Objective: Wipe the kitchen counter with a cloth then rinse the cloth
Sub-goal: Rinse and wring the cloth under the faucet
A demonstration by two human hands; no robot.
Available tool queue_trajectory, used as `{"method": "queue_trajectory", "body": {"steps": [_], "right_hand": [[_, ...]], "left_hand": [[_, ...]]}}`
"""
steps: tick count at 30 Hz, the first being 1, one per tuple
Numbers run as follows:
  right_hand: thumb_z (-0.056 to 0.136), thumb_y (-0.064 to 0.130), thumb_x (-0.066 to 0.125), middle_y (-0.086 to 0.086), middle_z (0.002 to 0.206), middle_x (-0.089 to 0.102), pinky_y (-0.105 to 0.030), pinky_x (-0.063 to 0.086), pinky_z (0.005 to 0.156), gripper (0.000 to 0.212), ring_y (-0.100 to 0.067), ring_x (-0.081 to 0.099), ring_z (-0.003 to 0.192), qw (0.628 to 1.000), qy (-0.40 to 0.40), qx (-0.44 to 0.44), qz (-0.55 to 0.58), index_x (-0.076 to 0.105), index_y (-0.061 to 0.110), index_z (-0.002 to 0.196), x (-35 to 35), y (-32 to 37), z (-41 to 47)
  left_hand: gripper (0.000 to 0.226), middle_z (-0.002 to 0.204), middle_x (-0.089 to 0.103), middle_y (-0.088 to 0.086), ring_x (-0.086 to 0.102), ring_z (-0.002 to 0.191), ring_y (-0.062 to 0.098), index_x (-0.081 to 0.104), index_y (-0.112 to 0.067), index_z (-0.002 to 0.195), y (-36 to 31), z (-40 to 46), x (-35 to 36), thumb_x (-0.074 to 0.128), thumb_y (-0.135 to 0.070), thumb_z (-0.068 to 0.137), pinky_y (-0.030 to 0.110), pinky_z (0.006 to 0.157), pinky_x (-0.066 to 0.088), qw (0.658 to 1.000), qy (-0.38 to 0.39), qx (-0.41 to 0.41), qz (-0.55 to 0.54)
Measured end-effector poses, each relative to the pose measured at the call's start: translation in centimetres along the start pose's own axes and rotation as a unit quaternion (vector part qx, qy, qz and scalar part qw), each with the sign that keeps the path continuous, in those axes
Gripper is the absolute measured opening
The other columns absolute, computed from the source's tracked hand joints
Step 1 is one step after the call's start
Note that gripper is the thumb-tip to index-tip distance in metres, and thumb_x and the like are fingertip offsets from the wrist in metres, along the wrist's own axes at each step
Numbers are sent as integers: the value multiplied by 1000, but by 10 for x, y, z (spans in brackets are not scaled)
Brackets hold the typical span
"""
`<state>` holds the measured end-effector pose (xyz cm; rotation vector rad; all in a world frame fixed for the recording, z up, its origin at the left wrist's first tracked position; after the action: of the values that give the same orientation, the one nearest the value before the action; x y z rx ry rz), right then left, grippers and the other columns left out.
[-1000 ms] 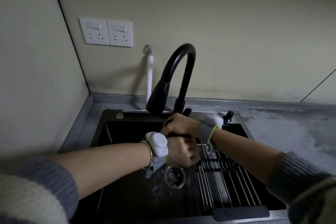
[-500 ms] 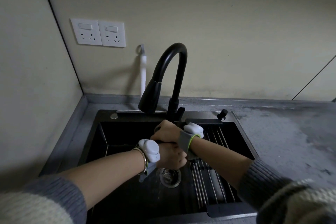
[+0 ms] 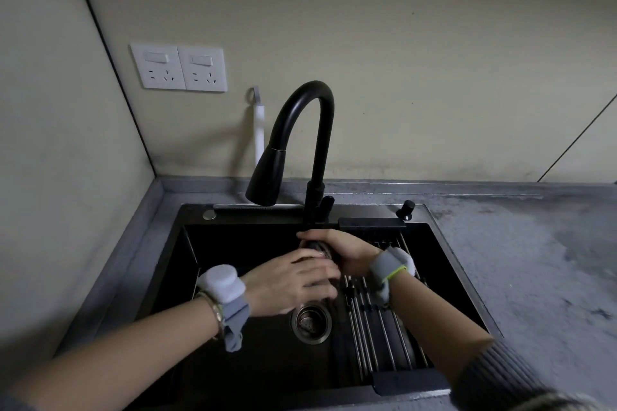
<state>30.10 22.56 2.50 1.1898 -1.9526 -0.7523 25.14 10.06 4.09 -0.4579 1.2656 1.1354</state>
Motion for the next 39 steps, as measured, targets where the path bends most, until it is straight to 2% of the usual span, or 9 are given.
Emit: {"method": "queue_trajectory", "body": {"steps": [3, 5, 10, 15, 22, 27, 30, 34, 39], "right_hand": [[86, 30, 54, -5, 74, 64, -29, 56, 65, 20, -15, 63, 67, 999, 18, -12, 39, 59, 11, 86, -6, -1, -13], [83, 25, 57, -16, 94, 69, -41, 58, 78, 26, -27, 68, 85, 994, 52, -22, 89, 63, 5, 99, -14, -1, -24], [76, 6, 56, -15, 116, 64, -42, 55, 86, 45, -28, 65, 103, 988, 114, -78, 67, 54, 9, 121, -24, -1, -47], [70, -11, 44, -19, 123, 54, -43, 50, 92, 70, -28, 60, 105, 978, 147, -139, 48, 37, 5, 137, -21, -3, -58], [76, -31, 40, -17, 123, 52, -31, 40, 99, 68, -26, 51, 113, 966, 109, -195, -127, 38, 4, 134, -8, -10, -73], [75, -2, 63, -11, 99, 64, -33, 49, 88, 46, -23, 63, 93, 979, 51, -182, -76, 53, 7, 120, 1, -20, -79], [79, 0, 65, -9, 86, 62, -28, 46, 79, 25, -19, 60, 80, 975, -42, -202, -84, 61, 7, 103, 6, -26, -84], [88, 0, 54, -1, 79, 62, -21, 43, 65, 16, -12, 57, 76, 967, -96, -236, -16, 65, 11, 92, 14, -32, -103], [94, 6, 48, -8, 87, 63, -17, 51, 68, 15, -14, 60, 78, 948, -130, -271, 102, 63, 4, 96, 28, -45, -122]], "left_hand": [[26, 126, 43, -3, 43, 120, 11, 43, -22, 108, 4, -10, -2, 52, -28, 85, 21, 107, 31, 981, -99, -143, -91], [28, 122, 42, -6, 42, 116, 4, 45, -19, 107, 7, -15, -4, 57, -34, 87, 12, 104, 30, 923, -135, -287, -218], [36, 91, 63, -7, 61, 84, -1, 53, -25, 93, 17, -25, 2, 80, -32, 71, 8, 71, 47, 686, -213, -551, -424], [27, 89, 72, -2, 68, 78, 11, 64, -24, 96, 0, -19, 16, 72, -38, 74, 23, 65, 52, 328, -228, -625, -670], [18, 87, 68, 3, 60, 86, 18, 64, -18, 88, -23, -27, 4, 75, -28, 76, 29, 68, 46, 170, -256, -662, -683], [14, 90, 69, 6, 65, 81, 19, 68, -16, 92, -30, -30, -13, 72, -20, 80, 28, 67, 50, 255, -207, -656, -679], [13, 80, 73, 6, 70, 70, 16, 73, -11, 86, -36, -39, -31, 76, -18, 76, 22, 59, 55, 391, -156, -653, -629], [28, 104, 64, -5, 59, 100, 11, 72, -14, 101, -42, -60, -49, 72, -33, 81, 28, 96, 45, 582, -79, -635, -502], [22, 82, 57, 3, 56, 83, 17, 55, -15, 81, -61, -49, -70, 51, -31, 95, 33, 79, 42, 665, -52, -545, -507]]}}
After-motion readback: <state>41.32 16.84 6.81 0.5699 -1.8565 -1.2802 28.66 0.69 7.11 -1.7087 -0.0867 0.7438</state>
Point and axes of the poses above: each hand's wrist, its own z-axis towards the middle knuckle, its own x-axis out of the palm, y = z × x, the point moved 3 cm from there along z, towards the middle knuckle
